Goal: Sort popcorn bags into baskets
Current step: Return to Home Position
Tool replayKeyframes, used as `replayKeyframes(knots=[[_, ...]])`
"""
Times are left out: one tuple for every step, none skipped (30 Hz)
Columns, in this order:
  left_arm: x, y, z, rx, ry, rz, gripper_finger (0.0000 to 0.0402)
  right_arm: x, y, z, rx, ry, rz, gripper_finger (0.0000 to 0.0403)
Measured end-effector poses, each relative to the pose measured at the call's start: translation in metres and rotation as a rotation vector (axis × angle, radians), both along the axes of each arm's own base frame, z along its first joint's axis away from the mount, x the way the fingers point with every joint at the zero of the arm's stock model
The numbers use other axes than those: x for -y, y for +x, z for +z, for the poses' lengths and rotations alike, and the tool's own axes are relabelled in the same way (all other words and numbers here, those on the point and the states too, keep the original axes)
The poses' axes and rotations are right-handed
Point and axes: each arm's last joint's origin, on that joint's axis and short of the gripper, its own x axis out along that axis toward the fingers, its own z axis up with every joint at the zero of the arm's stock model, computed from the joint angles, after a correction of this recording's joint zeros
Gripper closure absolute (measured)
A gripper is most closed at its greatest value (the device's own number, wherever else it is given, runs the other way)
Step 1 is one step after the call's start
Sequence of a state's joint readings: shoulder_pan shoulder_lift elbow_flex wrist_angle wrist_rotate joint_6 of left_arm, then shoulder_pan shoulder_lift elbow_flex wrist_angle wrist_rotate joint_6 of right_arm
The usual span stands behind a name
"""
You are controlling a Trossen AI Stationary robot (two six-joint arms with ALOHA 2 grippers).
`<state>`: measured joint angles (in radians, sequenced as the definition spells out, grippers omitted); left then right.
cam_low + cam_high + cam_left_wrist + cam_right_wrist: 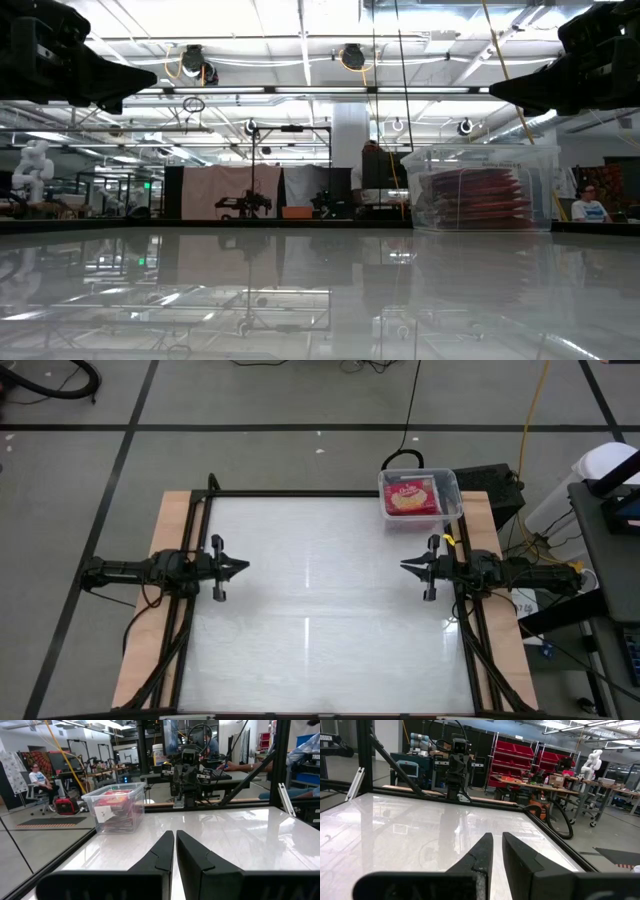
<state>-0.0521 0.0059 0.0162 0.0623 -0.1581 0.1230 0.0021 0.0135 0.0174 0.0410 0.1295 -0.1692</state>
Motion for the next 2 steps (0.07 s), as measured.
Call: replayKeyframes(knots=[[0.0, 0.0, 0.0, 0.0, 0.0, 0.0, 0.0376, 0.0, 0.0, 0.0, 0.0, 0.0, 0.0, 0.0369], [0.0, 0.0, 0.0, 0.0, 0.0, 0.0, 0.0376, 0.0, 0.0, 0.0, 0.0, 0.0, 0.0, 0.0369]])
